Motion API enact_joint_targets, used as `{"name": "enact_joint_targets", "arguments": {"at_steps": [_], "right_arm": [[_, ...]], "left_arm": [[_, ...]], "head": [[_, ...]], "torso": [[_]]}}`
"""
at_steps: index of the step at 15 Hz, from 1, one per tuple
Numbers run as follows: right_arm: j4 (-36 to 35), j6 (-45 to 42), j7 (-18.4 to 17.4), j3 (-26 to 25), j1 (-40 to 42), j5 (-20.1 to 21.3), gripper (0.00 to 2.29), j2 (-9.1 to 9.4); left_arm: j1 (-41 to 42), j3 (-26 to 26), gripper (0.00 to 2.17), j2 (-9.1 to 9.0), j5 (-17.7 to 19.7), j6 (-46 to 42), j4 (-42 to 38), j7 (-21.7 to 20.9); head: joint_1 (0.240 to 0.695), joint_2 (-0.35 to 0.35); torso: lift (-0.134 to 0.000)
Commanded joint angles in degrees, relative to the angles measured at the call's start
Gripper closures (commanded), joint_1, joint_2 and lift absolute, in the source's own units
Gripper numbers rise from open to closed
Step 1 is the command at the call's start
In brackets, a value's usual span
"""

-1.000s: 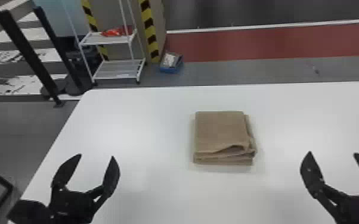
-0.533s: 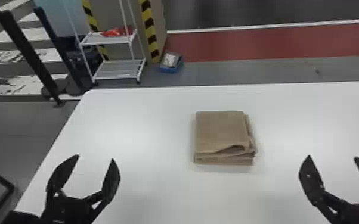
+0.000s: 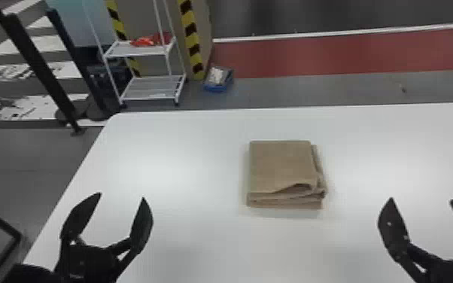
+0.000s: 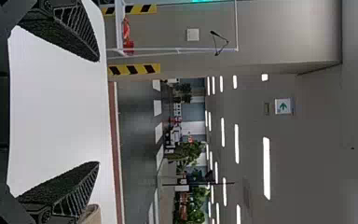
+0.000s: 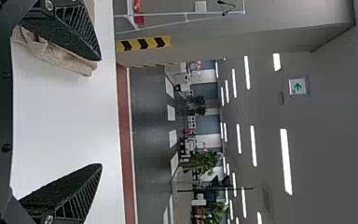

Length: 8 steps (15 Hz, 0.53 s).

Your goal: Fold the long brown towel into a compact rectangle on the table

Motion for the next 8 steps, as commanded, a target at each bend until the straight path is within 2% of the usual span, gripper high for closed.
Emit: {"name": "enact_joint_targets", "arguments": {"at_steps": [1, 8], "right_arm": [[0.16, 0.0, -0.07, 0.1, -0.35, 0.21, 0.07, 0.08], [1.83, 0.53, -1.13, 2.3, -2.2, 2.05, 0.07, 0.17]], "left_arm": [[-0.89, 0.0, 0.09, -0.04, 0.06, 0.57, 0.41, -0.09], [-3.53, -0.18, 0.09, 0.13, -0.64, 1.1, 3.31, -0.53]], "head": [[0.695, 0.176], [0.695, 0.191]], "torso": [[-0.123], [-0.123]]}}
